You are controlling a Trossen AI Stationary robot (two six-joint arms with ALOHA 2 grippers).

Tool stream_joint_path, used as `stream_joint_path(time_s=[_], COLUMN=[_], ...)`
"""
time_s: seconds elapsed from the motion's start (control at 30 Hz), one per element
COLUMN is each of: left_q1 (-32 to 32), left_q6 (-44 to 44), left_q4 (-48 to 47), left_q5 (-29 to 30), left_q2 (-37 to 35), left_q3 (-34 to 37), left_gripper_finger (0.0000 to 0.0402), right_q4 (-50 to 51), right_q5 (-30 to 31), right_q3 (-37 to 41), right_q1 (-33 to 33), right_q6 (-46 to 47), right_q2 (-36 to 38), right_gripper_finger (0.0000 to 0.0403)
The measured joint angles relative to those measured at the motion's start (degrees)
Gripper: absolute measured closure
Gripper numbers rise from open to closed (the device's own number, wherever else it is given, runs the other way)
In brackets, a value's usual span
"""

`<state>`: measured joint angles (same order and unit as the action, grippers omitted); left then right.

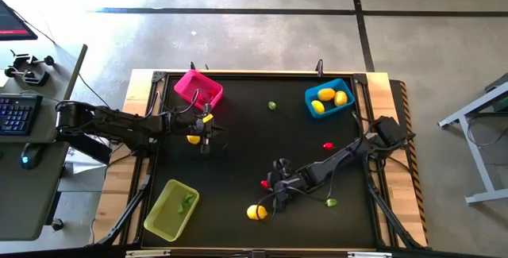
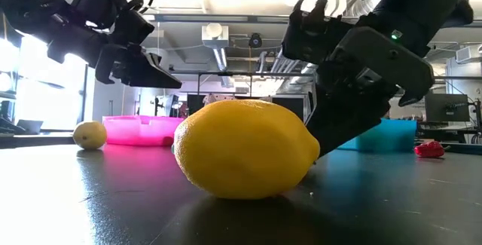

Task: Sort produce into baskets
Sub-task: Put the red bell pepper into the red bin

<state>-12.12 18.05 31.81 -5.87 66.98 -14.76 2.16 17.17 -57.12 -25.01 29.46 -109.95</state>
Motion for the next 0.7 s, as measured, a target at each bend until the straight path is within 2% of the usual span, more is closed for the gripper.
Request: stream_joint_path(time_s=[0.13, 0.2, 0.37, 0.57, 0.7], left_q1=[0.0, 0.1, 1.0, 3.5, 5.4], left_q6=[-1.9, -2.9, -2.5, -1.9, -2.7], left_q4=[0.1, -0.2, -0.5, -0.2, -0.1], left_q5=[-3.2, -4.8, -9.2, -8.4, -4.6], left_q2=[0.0, 0.0, 0.0, 0.3, 2.5], left_q3=[0.0, 0.0, 0.0, 0.0, -1.1], left_gripper_finger=[0.0401, 0.0402, 0.0399, 0.037, 0.0337], right_q4=[0.5, 0.5, -2.9, -13.5, -21.0], right_q5=[-2.0, -1.7, -1.5, -1.2, -2.5], right_q3=[0.1, 0.2, 0.2, 0.2, 0.2], right_q1=[3.0, 5.0, 10.8, 16.7, 18.4], right_q6=[-4.1, -7.5, -14.8, -24.8, -32.3], right_q2=[0.9, 1.3, 1.4, 1.5, 1.5], right_gripper_finger=[0.0384, 0.0394, 0.0382, 0.0381, 0.0381])
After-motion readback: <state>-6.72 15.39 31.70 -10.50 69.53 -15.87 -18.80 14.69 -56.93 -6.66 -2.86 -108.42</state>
